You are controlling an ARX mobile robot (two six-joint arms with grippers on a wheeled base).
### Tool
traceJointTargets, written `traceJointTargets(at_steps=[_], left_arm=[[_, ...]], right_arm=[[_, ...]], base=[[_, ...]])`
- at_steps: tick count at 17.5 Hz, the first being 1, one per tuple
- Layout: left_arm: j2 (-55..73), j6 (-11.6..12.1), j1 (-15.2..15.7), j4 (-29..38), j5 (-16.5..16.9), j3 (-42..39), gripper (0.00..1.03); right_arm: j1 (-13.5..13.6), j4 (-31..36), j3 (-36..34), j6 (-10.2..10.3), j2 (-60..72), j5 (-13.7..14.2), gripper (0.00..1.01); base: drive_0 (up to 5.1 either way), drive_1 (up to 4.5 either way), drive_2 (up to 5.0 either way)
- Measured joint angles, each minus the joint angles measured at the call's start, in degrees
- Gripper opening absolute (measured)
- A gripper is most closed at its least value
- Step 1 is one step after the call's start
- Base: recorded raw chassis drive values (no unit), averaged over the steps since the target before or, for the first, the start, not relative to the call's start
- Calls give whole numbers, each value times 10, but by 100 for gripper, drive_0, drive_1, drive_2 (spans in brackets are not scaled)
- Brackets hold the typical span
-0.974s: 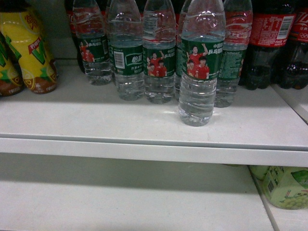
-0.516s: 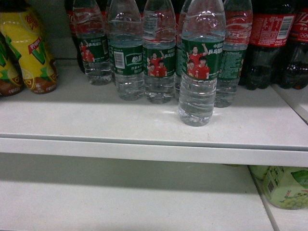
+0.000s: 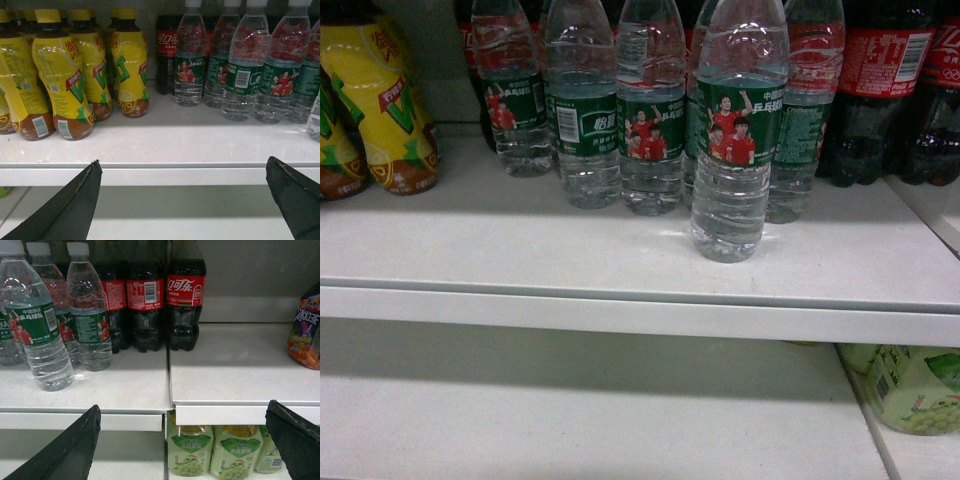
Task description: Move water from second to third shelf
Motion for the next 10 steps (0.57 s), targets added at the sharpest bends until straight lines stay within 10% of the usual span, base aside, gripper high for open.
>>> traceJointTargets(at_steps=[4, 10], left_arm=[[0, 0, 0, 0, 0, 0, 98], [0, 0, 0, 0, 0, 0, 98]], right_arm=[[-10, -4, 2, 20, 15, -21, 98], [-95, 257, 154, 48, 352, -97, 98]], base=[[0, 0, 0], [0, 0, 0]])
